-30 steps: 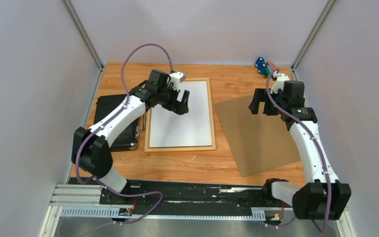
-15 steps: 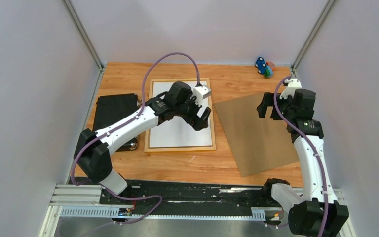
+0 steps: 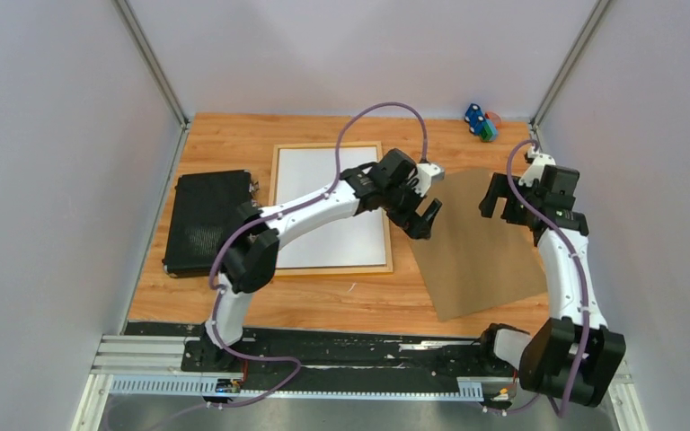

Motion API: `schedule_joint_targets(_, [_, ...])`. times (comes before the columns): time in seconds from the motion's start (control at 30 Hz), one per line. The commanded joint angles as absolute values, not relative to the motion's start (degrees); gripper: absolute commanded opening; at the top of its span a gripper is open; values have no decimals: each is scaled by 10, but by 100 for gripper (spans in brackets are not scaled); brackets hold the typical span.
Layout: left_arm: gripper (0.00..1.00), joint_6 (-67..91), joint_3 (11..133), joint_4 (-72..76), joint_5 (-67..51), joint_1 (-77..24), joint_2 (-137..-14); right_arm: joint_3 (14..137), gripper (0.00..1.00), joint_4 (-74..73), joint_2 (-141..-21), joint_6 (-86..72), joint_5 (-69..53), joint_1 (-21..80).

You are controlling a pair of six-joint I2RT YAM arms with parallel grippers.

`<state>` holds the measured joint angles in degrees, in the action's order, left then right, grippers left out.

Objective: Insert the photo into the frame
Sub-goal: Turn over the photo frame item at the center of the board.

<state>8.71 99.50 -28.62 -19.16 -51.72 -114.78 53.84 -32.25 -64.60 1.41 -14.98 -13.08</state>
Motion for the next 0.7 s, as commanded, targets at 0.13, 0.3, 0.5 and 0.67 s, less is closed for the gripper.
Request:
schedule_joint_targets(0.13, [100,183,1118,-364,-208,-528,-1281,539,99,-305,-737,66,-216,-220])
schedule_joint_targets(0.3, [100,212,1126,-365,-200,-529,-1309,555,97,-303,-790,99,-222,-254])
schedule_joint_targets(0.5, [100,262,1100,-354,-193,-529,-1315,561,96,-298,-816,115,-231,-275])
schedule_joint_targets(0.67, [100,283,1080,-346,-186,-529,-1317,560,96,-295,-816,123,-226,-275])
